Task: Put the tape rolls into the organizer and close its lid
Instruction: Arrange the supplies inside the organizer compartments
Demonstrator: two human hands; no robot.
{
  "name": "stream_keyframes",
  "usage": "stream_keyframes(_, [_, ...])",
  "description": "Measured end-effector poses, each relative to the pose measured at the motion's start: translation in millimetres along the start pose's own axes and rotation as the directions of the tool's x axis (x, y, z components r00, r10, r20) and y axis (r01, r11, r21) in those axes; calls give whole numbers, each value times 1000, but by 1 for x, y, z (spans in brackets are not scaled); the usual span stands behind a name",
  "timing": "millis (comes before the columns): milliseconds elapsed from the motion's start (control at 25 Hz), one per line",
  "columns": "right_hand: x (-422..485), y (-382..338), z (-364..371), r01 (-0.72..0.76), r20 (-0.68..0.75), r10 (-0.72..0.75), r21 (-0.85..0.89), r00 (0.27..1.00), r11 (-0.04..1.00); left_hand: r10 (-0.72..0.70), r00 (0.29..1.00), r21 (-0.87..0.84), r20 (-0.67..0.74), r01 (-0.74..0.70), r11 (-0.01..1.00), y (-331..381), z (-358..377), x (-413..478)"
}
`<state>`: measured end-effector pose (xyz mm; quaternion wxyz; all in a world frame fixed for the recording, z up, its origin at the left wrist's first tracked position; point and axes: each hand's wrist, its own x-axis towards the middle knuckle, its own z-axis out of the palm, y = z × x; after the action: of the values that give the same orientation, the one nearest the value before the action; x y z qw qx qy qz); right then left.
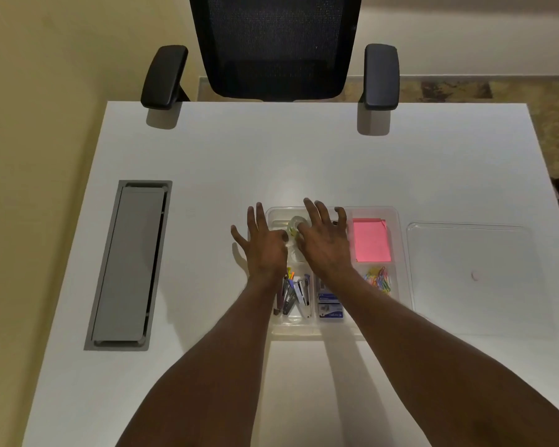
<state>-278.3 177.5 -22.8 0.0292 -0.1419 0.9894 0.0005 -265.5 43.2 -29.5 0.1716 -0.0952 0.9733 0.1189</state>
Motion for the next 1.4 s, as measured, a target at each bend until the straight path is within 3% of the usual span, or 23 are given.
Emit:
stream_keyframes(560, [7, -9, -2, -38, 90, 37, 16, 995, 999, 95, 995, -82, -34, -98, 992, -9, -4, -25])
stream_keyframes(960, [-1, 4, -7, -5, 13, 4, 37, 1000, 999, 70, 988, -23, 134, -68, 997, 3, -28, -20])
stream_keyframes(1120, [-3, 6, -12, -25, -35, 28, 88, 999, 996, 106, 989, -34, 106, -103, 994, 1, -33, -22])
stream_keyframes(1400, [-9, 5, -11, -109, -41, 118, 175, 992, 978, 7, 995, 40, 96, -11, 999, 7, -12, -24])
